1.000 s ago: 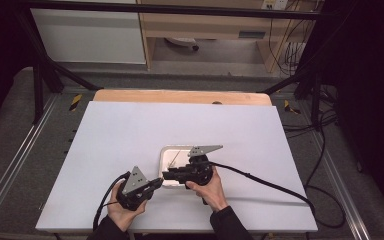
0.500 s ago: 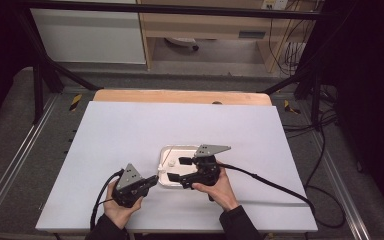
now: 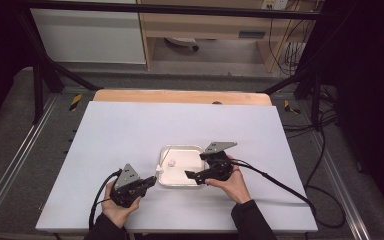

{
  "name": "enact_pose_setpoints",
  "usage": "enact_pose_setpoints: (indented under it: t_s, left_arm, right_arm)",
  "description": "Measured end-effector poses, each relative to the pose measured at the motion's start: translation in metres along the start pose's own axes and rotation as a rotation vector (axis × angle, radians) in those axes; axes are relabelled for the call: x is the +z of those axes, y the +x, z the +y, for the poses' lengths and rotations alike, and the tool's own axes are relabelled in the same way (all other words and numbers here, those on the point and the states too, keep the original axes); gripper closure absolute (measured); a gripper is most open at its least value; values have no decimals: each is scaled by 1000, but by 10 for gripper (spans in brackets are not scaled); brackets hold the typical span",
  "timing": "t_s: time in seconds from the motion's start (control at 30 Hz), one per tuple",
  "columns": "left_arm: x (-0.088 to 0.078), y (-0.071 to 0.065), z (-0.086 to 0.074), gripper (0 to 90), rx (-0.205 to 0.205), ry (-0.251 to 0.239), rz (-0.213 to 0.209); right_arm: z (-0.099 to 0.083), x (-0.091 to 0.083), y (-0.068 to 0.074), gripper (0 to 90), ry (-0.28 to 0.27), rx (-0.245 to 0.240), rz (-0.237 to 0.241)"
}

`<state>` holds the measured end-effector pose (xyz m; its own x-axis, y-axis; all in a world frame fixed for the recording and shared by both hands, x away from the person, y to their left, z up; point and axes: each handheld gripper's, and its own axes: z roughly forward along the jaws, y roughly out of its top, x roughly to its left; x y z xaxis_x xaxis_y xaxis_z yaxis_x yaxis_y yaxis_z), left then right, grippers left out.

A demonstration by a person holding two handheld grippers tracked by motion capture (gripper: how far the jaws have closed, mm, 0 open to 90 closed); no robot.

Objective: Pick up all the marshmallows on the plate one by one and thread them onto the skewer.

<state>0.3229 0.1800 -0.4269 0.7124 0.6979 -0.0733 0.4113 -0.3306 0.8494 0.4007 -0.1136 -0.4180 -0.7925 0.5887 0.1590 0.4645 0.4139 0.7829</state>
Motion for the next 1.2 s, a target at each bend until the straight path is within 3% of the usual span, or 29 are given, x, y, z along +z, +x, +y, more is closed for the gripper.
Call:
enact_pose_setpoints:
  t_s: [0.27,0.7,0.87,1.07,1.2]
  left_arm:
    - [1,1,-1,889,-8,7,-3]
    - [2,1,-2,889,-7,22,1]
    - [2,1,-1,889,-6,22,-2]
    - [2,1,-1,889,-4,21,-4]
    - [2,-1,-1,889,0,20,-7]
  right_arm:
    - [-12,14,-5,342,111,-56,-52]
    - [-18,23,-4,592,146,-95,-48]
    - [-18,22,-3,664,148,-105,-61]
    - [-19,21,-3,712,142,-85,-61]
    - [-16,15,-3,723,91,-53,-32]
